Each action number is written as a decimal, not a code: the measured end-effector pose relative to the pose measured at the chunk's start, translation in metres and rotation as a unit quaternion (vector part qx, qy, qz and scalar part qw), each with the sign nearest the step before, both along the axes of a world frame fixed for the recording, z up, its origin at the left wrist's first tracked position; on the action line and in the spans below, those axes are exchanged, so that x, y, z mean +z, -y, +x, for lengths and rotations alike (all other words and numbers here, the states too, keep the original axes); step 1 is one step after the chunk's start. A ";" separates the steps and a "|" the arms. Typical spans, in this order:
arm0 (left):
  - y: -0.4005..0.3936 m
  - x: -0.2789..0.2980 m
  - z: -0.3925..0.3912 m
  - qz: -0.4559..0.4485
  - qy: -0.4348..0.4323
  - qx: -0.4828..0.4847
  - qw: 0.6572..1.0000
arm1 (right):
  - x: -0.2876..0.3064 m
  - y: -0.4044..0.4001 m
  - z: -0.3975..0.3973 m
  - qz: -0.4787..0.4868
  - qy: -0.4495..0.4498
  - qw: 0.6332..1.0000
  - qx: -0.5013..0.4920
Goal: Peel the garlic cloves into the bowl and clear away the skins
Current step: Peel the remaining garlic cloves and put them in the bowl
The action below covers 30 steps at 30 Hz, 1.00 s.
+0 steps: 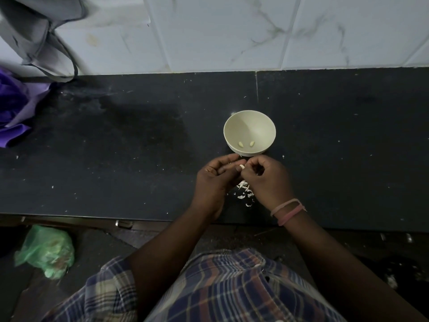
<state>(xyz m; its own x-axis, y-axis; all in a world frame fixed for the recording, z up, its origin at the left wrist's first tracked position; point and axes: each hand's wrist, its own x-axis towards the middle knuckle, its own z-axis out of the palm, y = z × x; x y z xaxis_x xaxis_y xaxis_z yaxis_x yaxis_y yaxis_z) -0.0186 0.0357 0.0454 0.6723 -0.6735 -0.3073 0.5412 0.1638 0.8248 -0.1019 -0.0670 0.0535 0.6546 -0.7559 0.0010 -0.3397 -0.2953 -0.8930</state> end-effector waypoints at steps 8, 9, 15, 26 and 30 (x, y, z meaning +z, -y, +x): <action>0.004 0.002 -0.001 -0.029 -0.124 0.021 0.992 | -0.001 0.002 -0.002 0.221 0.061 0.973 -0.003; 0.004 0.002 -0.001 -0.028 -0.132 0.024 0.991 | -0.001 0.001 -0.001 0.232 0.066 0.970 -0.001; 0.007 0.001 0.000 -0.045 -0.178 0.037 0.982 | -0.013 0.004 -0.005 0.239 0.083 0.966 -0.054; 0.020 -0.003 0.011 -0.018 -0.190 0.080 0.978 | -0.033 0.006 -0.005 0.030 -0.043 0.996 -0.067; 0.033 -0.007 0.020 0.019 -0.193 0.094 0.976 | -0.031 0.003 -0.001 0.086 -0.036 0.991 -0.099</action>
